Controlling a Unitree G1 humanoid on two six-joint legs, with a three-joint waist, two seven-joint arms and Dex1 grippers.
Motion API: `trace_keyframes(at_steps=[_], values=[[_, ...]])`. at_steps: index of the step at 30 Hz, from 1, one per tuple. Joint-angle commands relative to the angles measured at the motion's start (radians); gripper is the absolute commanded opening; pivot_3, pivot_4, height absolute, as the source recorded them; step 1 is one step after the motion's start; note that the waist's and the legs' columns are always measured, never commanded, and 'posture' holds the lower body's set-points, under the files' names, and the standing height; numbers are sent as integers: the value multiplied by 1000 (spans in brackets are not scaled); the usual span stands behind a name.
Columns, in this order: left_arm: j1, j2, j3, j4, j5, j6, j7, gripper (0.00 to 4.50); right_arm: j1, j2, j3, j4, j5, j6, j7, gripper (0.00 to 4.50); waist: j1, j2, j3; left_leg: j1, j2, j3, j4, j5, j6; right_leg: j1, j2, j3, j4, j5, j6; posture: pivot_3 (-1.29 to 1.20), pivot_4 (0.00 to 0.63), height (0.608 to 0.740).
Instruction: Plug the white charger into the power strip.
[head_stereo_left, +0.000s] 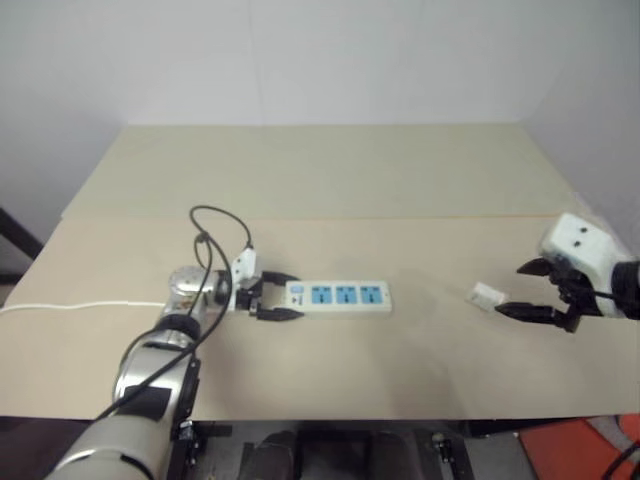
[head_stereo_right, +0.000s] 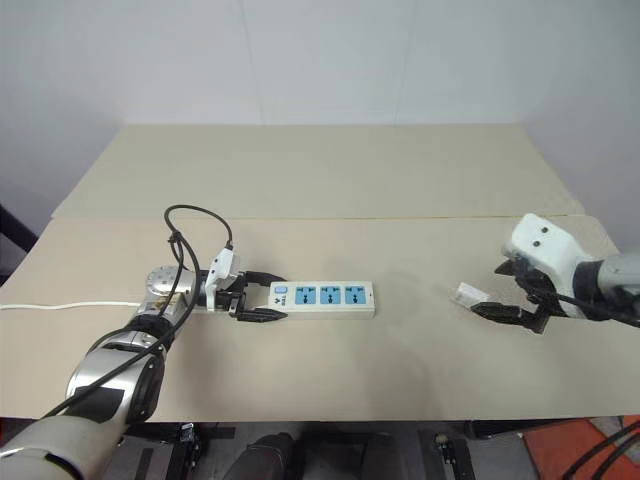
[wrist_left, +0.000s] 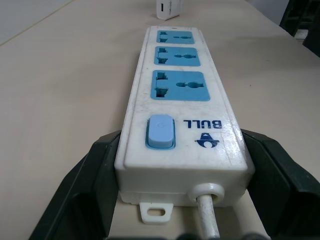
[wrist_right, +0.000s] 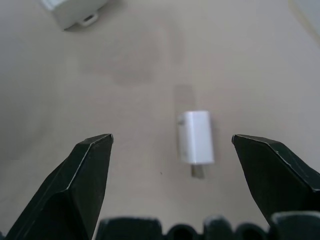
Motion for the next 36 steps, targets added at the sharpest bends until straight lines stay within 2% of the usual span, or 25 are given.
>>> trace_keyframes(at_steps=[1, 6, 14, 21, 36], values=[[1, 2, -12, -16, -17, -21, -4, 3258, -163, 35, 172, 108, -124, -32, 78, 4500, -2, 0, 0, -2, 0, 0, 0, 1, -1, -2, 0, 0, 0, 0, 0, 0, 150, 740], [19, 6, -23, -20, -29, -22, -4, 3258, -363, 138, 354, 300, -276, -64, 153, 4500, -6, 0, 0, -4, -1, 0, 1, 2, -3, -4, 0, 0, 1, 0, 0, 0, 150, 740], [40, 17, -46, -35, -47, -27, -4, 3258, -517, 251, 479, 561, -451, -184, 236, 4500, -13, 2, -1, -4, -1, 0, 1, 3, -6, -5, 0, 0, 3, 0, 0, 0, 150, 740], [49, 24, -67, -43, -62, -31, -4, 3258, -581, 313, 497, 676, -532, -233, 292, 4500, -15, 2, -1, -3, -1, 1, 0, 5, -8, -5, 0, 1, 4, 0, 0, 0, 150, 740], [52, 28, -86, -49, -81, -33, -4, 3258, -609, 384, 507, 725, -620, -228, 370, 4500, -15, 3, -2, -4, -1, 1, 0, 5, -8, -5, 0, 1, 5, 0, 0, 0, 150, 740]])
